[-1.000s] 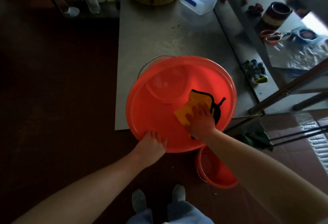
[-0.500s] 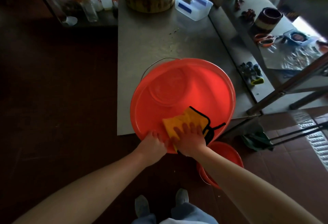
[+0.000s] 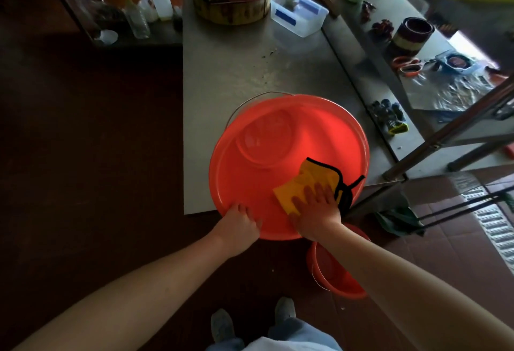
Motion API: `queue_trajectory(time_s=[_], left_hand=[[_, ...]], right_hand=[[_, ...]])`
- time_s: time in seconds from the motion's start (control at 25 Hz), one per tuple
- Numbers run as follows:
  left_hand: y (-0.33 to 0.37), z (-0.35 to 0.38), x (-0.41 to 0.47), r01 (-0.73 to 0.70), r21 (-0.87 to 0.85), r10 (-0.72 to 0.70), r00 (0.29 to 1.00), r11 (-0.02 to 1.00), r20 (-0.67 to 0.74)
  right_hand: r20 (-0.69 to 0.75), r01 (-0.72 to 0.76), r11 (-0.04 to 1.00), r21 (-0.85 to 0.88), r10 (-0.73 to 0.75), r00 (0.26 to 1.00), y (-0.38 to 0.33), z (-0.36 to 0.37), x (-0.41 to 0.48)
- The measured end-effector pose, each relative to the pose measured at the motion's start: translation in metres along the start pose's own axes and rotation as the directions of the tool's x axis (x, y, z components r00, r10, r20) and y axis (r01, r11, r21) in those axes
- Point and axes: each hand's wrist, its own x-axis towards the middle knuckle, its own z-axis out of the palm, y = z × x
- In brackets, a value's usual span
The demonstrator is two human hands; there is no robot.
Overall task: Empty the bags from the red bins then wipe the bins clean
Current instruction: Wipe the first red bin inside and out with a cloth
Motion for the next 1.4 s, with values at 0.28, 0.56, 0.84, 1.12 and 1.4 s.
queue_trajectory(time_s=[0.28,0.56,0.84,1.12,1.4], left_hand=[[-0.014,0.001,-0.010,-0.035,-0.023,0.036,0.998,0.999,0.045],[-0.020,0.010,-0.010,-0.024,-0.082,0.027,0.999,0.996,0.033],[-0.011,0.018,-0.009,0.002,-0.114,-0.003,1.000,0.993,-0.011],[0.001,0.020,-0.003,0.067,-0.137,-0.077,0.995,0.988,-0.067],[-0.005,0.012,0.003,0.068,-0.119,-0.071,0.997,0.991,-0.025]], right_hand=[[0.057,-0.001,0.987,0.161,-0.008,0.998,-0.045,-0.003,-0.028],[0.070,-0.016,0.982,0.186,0.003,0.998,-0.056,-0.011,-0.003],[-0.007,0.051,0.984,0.172,-0.050,0.999,-0.052,0.001,0.066],[-0.001,0.106,0.987,0.120,-0.106,0.994,-0.045,0.000,0.139],[0.013,0.120,0.986,0.117,-0.122,0.992,-0.043,-0.007,0.122]])
